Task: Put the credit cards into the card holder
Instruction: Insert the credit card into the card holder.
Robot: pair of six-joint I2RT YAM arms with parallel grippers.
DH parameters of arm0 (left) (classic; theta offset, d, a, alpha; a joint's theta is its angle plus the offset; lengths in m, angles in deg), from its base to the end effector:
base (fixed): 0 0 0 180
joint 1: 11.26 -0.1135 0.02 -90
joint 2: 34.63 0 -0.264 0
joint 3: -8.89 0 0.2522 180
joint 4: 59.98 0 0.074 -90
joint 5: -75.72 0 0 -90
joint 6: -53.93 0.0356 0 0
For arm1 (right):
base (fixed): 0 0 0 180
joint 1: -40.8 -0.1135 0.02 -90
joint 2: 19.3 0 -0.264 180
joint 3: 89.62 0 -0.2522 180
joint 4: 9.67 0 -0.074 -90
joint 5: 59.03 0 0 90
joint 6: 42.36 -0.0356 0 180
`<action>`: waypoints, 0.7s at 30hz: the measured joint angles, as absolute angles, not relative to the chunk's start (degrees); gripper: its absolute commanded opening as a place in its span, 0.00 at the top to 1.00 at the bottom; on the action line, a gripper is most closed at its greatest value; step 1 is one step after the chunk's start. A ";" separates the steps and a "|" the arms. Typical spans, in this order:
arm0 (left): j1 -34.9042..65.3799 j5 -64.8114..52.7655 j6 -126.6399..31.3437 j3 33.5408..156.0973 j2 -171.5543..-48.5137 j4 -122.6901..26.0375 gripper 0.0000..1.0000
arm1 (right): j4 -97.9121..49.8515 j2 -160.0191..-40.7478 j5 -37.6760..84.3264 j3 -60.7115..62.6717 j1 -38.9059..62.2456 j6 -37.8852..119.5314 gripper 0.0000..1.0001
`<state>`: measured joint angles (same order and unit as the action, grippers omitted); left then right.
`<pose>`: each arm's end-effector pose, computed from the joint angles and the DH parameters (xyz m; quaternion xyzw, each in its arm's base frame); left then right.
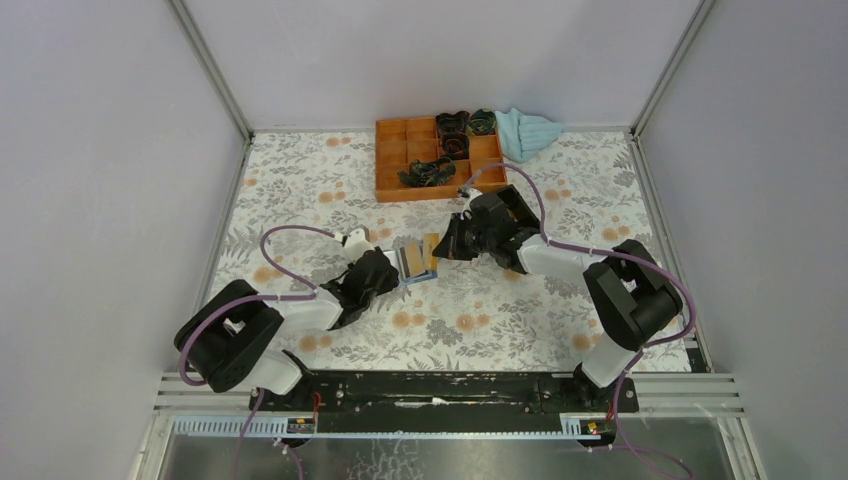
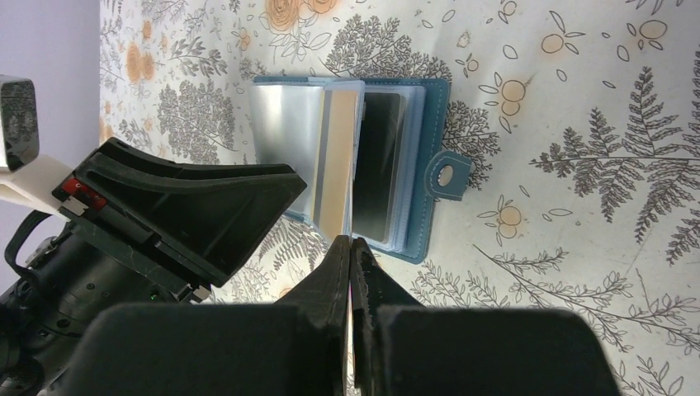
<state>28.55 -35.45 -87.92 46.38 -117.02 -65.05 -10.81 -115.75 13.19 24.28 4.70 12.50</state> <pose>0.1972 -0.1476 0.1285 -0.1708 0.8772 -0.1830 0.4097 0.2839 0.2205 0.1920 -0.0827 0.8613 0.3908 0.3140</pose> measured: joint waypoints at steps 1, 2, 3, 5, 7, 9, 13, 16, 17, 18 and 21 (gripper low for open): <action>28.55 -35.45 -87.92 46.38 -117.02 -65.05 0.65 | -11.18 -115.68 13.58 24.28 4.68 12.74 1.00; 28.55 -35.47 -87.92 46.38 -117.02 -65.05 0.65 | -11.47 -115.57 13.86 24.28 4.68 12.90 1.00; 28.55 -35.47 -87.92 46.38 -117.02 -65.05 0.65 | -11.64 -115.46 14.06 24.28 4.68 13.09 1.00; 28.57 -35.50 -87.92 46.38 -117.02 -65.05 0.65 | -11.82 -115.24 14.48 24.28 4.68 13.33 1.00; 28.57 -35.52 -87.92 46.38 -117.02 -65.05 0.65 | -12.04 -114.94 14.93 24.26 4.68 13.53 1.00; 28.57 -35.52 -87.92 46.38 -117.02 -65.03 0.65 | -12.06 -114.87 15.09 24.26 4.68 13.60 1.00; 28.62 -35.56 -87.92 46.38 -117.02 -65.03 0.65 | -12.28 -114.81 15.48 24.26 4.68 13.95 1.00; 28.62 -35.56 -87.92 46.38 -117.02 -65.03 0.65 | -12.50 -114.81 15.61 24.26 4.68 14.16 1.00; 28.62 -35.56 -87.92 46.38 -117.02 -65.05 0.65 | -12.50 -114.81 15.74 24.26 4.68 14.23 1.00; 28.62 -35.56 -87.92 46.38 -117.02 -65.03 0.65 | -12.50 -114.81 15.94 24.26 4.68 14.25 1.00; 28.62 -35.58 -87.95 46.38 -117.04 -65.05 0.65 | -12.50 -114.81 16.44 24.26 4.68 14.38 1.00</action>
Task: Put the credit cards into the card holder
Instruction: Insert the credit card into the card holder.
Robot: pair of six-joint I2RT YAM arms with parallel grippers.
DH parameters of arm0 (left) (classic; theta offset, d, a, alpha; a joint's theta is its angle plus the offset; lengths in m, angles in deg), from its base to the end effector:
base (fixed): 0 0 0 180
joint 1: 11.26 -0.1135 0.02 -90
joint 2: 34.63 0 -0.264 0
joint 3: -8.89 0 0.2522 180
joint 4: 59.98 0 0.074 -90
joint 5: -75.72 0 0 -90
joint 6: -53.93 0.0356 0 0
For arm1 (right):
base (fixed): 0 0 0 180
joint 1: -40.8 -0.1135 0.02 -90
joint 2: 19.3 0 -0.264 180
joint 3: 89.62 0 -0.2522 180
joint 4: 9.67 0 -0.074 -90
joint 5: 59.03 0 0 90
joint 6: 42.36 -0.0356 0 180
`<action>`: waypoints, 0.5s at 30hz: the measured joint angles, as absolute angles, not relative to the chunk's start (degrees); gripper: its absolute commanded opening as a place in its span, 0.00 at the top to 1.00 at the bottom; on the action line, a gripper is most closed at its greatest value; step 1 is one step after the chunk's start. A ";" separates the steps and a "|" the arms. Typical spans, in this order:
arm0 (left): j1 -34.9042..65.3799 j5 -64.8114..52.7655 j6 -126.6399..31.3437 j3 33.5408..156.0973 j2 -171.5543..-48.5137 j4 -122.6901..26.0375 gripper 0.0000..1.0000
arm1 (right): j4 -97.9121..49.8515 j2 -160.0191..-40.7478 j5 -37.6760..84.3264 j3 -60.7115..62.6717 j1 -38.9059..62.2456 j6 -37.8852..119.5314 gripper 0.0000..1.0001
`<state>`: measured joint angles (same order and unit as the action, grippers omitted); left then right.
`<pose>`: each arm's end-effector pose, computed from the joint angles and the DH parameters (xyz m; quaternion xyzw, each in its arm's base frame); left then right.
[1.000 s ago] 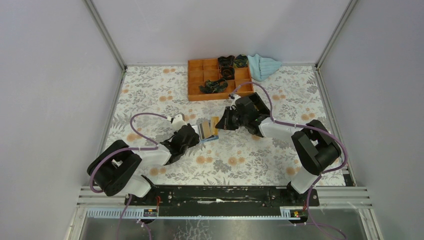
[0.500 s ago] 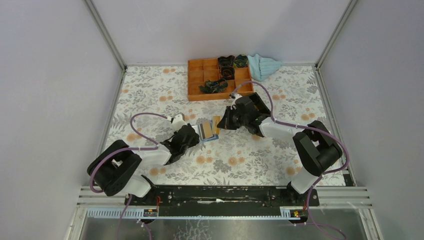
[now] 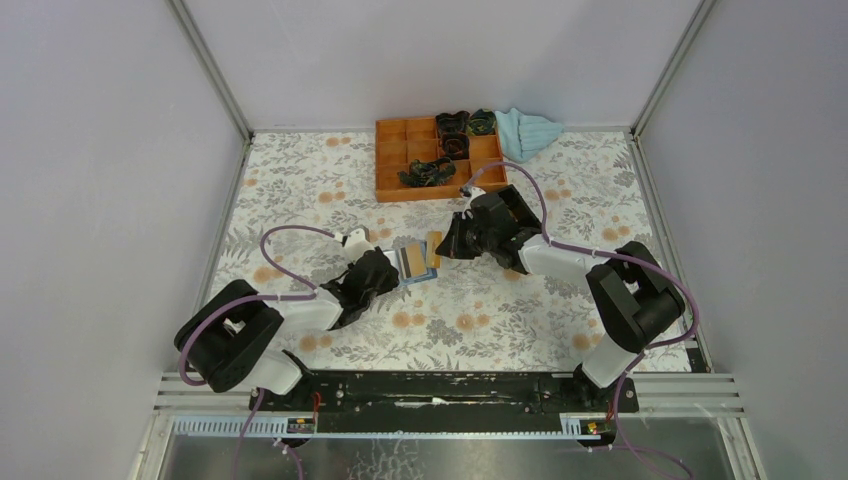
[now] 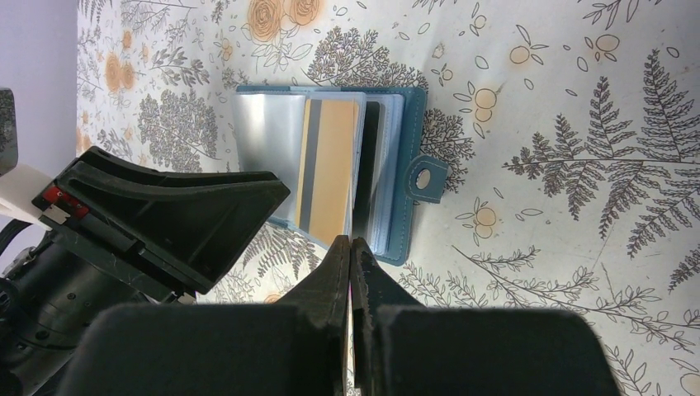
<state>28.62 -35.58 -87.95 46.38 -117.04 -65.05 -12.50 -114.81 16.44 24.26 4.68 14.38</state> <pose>0.1971 -0.1478 0.1284 -0.1709 0.8771 -0.1825 0.4101 0.2830 0.2176 0.1947 -0.0828 0.8667 0.3638 0.3310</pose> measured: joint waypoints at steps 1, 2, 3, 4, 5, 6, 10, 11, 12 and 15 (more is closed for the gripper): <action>28.62 -35.58 -87.92 46.38 -117.04 -65.05 0.65 | -12.50 -114.81 16.51 24.26 4.68 14.38 1.00; 28.62 -35.58 -87.95 46.38 -117.04 -65.03 0.65 | -12.50 -114.81 16.53 24.26 4.68 14.40 1.00; 28.62 -35.58 -87.95 46.38 -117.04 -65.05 0.65 | -12.50 -114.81 16.57 24.26 4.68 14.40 1.00; 28.62 -35.61 -87.95 46.38 -117.04 -65.05 0.65 | -12.50 -114.81 16.60 24.26 4.68 14.40 1.00; 28.62 -35.61 -87.95 46.38 -117.04 -65.05 0.65 | -12.50 -114.81 16.60 24.26 4.68 14.40 1.00; 28.62 -35.61 -87.95 46.38 -117.04 -65.05 0.65 | -12.50 -114.81 16.60 24.26 4.68 14.40 1.00; 28.62 -35.63 -87.97 46.38 -117.06 -65.05 0.65 | -12.50 -114.81 16.64 24.28 4.68 14.40 1.00; 28.62 -35.63 -87.97 46.38 -117.06 -65.05 0.65 | -12.50 -114.81 16.79 24.28 4.68 14.40 1.00; 28.62 -35.65 -87.97 46.38 -117.06 -65.07 0.65 | -12.50 -114.81 16.88 24.28 4.68 14.43 1.00; 28.64 -35.67 -87.99 46.38 -117.06 -65.05 0.65 | -12.56 -114.81 17.43 24.32 4.68 14.64 1.00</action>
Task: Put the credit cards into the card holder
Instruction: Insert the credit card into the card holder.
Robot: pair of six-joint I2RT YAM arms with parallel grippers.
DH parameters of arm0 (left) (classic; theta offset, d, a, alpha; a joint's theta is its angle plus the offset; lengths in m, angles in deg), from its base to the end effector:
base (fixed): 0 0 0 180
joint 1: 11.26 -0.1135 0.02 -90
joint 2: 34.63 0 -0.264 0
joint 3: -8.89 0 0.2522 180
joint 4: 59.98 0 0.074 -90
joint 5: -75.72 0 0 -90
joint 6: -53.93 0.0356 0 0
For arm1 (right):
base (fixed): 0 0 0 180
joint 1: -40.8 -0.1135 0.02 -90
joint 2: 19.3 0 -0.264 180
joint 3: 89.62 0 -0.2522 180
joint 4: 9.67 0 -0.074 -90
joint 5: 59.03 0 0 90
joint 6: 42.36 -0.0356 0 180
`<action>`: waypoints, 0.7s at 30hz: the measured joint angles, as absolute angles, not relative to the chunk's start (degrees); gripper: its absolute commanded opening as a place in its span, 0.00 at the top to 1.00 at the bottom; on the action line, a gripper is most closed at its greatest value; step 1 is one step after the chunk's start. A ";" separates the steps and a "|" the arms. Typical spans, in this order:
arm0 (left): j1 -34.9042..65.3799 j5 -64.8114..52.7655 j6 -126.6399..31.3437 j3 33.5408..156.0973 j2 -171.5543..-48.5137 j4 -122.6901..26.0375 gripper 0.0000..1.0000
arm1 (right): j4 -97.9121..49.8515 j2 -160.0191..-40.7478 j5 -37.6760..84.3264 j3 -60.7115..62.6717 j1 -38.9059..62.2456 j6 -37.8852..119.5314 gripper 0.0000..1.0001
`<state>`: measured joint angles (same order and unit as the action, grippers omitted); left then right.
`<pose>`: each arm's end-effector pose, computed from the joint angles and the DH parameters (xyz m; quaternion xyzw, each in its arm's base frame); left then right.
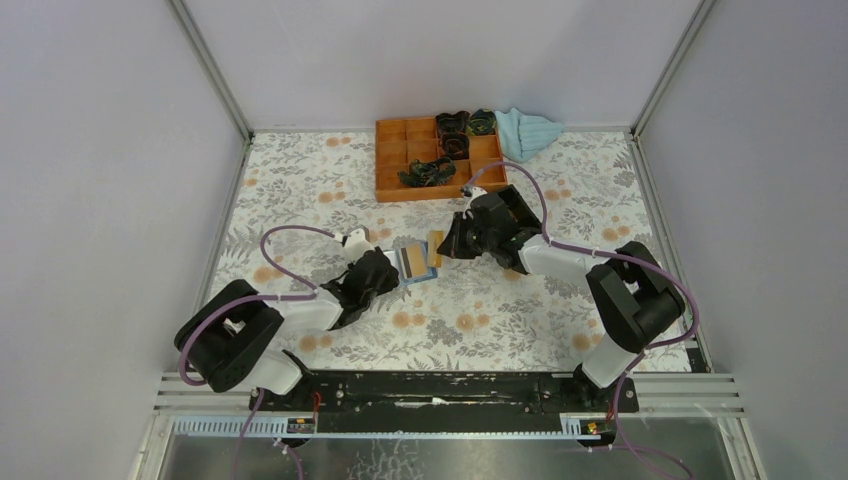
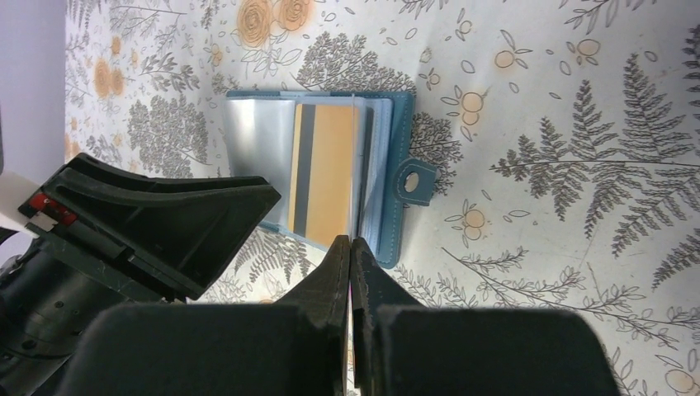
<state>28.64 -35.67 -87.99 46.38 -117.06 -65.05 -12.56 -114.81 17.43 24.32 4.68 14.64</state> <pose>0.1970 -0.1478 0.1284 -0.1714 0.8770 -0.1820 0.4104 0.2832 0.2170 0.1942 -0.0805 0.8681 0.3567 0.3358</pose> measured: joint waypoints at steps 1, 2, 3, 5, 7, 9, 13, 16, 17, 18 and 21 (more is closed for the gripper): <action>28.66 -35.69 -88.01 46.35 -117.06 -65.05 0.65 | -12.56 -114.81 17.86 24.37 4.68 14.80 1.00; 28.68 -35.71 -88.01 46.38 -117.06 -65.05 0.65 | -12.69 -114.78 18.08 24.39 4.68 14.91 1.00; 28.68 -35.71 -88.01 46.35 -117.06 -65.07 0.65 | -12.91 -114.78 18.21 24.39 4.68 15.02 1.00; 28.68 -35.71 -88.01 46.38 -117.08 -65.07 0.65 | -13.19 -114.78 18.34 24.41 4.68 15.17 1.00; 28.70 -35.74 -88.01 46.38 -117.08 -65.07 0.65 | -13.59 -114.70 18.37 24.41 4.68 15.30 1.00; 28.73 -35.76 -88.01 46.38 -117.08 -65.07 0.65 | -13.76 -114.70 18.34 24.41 4.68 15.30 1.00; 28.77 -35.85 -88.01 46.38 -117.13 -65.10 0.65 | -13.76 -114.70 18.32 24.47 4.68 15.30 1.00; 28.77 -35.87 -88.03 46.38 -117.13 -65.10 0.65 | -13.72 -114.70 18.30 24.63 4.68 15.30 1.00; 28.79 -35.87 -88.03 46.38 -117.13 -65.10 0.65 | -13.70 -114.70 18.28 24.74 4.68 15.30 1.00; 28.79 -35.89 -88.03 46.38 -117.13 -65.10 0.65 | -13.74 -114.70 18.28 24.80 4.68 15.30 1.00; 28.81 -35.93 -88.03 46.38 -117.17 -65.12 0.65 | -13.72 -114.70 18.26 25.02 4.68 15.30 1.00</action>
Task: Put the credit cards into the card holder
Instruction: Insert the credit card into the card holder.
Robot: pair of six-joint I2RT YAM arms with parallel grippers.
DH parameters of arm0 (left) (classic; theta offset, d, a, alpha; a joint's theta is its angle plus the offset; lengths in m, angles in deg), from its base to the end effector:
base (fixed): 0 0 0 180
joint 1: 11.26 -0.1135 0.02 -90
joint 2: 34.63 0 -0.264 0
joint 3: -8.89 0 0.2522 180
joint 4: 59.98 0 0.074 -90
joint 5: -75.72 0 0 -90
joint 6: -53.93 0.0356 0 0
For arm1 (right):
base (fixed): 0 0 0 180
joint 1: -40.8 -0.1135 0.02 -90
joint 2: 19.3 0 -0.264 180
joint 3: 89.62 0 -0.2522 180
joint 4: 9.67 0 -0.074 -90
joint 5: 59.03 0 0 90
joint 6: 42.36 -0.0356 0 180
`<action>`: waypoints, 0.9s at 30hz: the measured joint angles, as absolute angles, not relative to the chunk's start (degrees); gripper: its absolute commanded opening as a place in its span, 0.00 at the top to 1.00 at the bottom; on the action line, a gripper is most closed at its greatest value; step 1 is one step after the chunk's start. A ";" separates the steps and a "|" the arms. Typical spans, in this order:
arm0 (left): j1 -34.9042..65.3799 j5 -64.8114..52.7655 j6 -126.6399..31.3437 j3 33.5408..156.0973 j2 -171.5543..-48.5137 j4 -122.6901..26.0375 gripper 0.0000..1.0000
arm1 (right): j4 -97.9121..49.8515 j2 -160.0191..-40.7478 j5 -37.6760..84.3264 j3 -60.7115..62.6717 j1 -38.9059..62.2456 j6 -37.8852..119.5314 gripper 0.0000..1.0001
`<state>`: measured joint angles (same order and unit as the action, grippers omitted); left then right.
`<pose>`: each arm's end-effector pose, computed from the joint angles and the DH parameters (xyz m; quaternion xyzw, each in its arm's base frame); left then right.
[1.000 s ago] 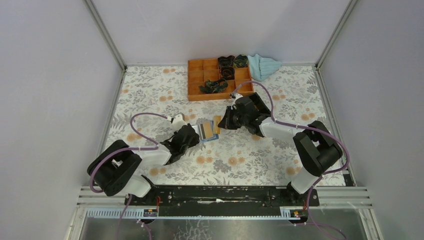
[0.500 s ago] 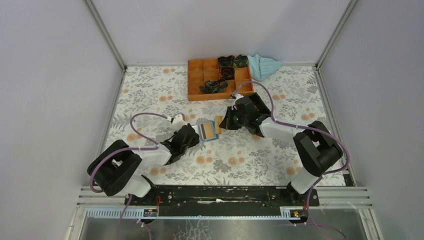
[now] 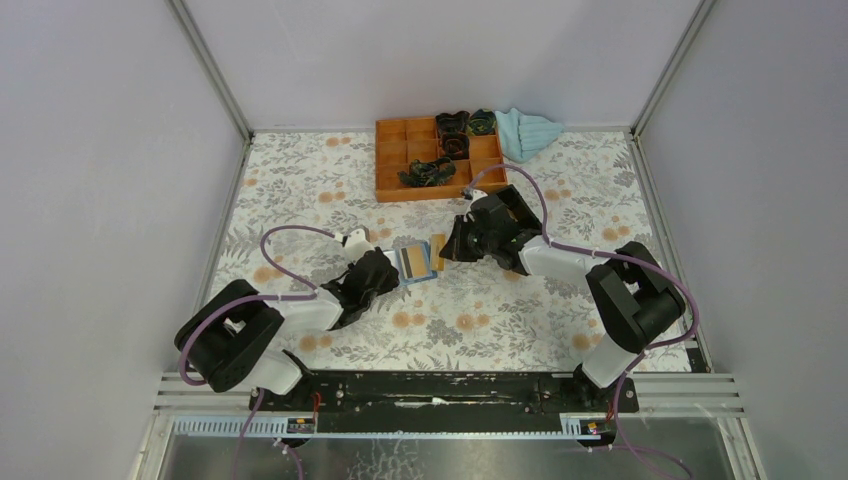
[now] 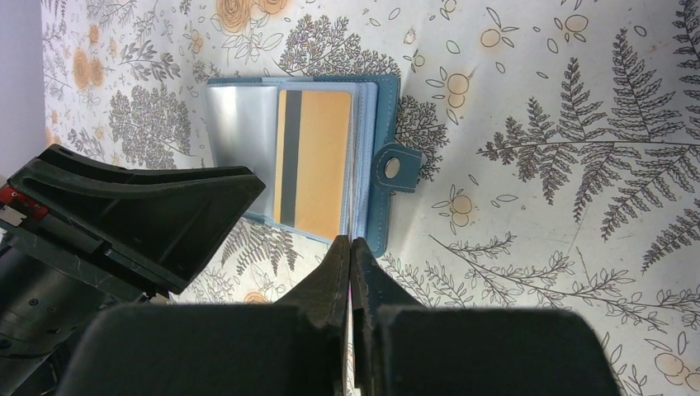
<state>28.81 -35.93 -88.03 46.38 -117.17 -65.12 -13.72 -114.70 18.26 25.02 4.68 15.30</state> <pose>0.1967 -0.1483 0.1281 -0.1712 0.8768 -0.1810 0.4112 0.2807 0.2145 0.1891 -0.0808 0.8757 0.3429 0.3302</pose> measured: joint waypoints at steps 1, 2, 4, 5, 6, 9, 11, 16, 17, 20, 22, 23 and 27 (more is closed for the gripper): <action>28.81 -35.96 -88.03 46.38 -117.17 -65.12 0.65 | -13.74 -114.70 18.26 25.06 4.68 15.30 1.00; 28.81 -35.96 -88.03 46.38 -117.17 -65.12 0.65 | -13.72 -114.70 18.23 25.11 4.68 15.30 1.00; 28.83 -35.96 -88.06 46.38 -117.17 -65.12 0.65 | -13.70 -114.70 18.04 25.15 4.66 15.28 1.00; 28.83 -35.96 -88.06 46.38 -117.17 -65.12 0.65 | -13.70 -114.70 17.99 25.15 4.66 15.28 1.00; 28.83 -35.96 -88.06 46.38 -117.17 -65.14 0.65 | -13.72 -114.70 17.97 25.15 4.68 15.28 1.00; 28.83 -35.98 -88.06 46.38 -117.24 -65.16 0.65 | -13.70 -114.70 17.91 25.15 4.66 15.28 1.00; 28.83 -35.98 -88.06 46.38 -117.24 -65.16 0.65 | -13.68 -114.72 17.88 25.15 4.66 15.28 1.00; 28.86 -36.00 -88.06 46.38 -117.24 -65.18 0.65 | -13.52 -114.72 17.82 25.15 4.66 15.26 1.00; 28.86 -36.02 -88.06 46.38 -117.24 -65.18 0.65 | -13.35 -114.72 17.80 25.15 4.66 15.23 1.00; 28.88 -36.06 -88.06 46.38 -117.24 -65.18 0.65 | -13.13 -114.72 17.78 25.15 4.68 15.23 1.00; 28.88 -36.09 -88.08 46.38 -117.26 -65.18 0.65 | -12.98 -114.72 17.78 25.15 4.66 15.23 1.00; 28.90 -36.11 -88.08 46.38 -117.28 -65.21 0.65 | -12.63 -114.85 17.75 25.15 4.66 15.23 1.00; 28.92 -36.15 -88.14 46.38 -117.28 -65.23 0.66 | -12.30 -115.75 17.51 25.15 4.66 15.21 1.00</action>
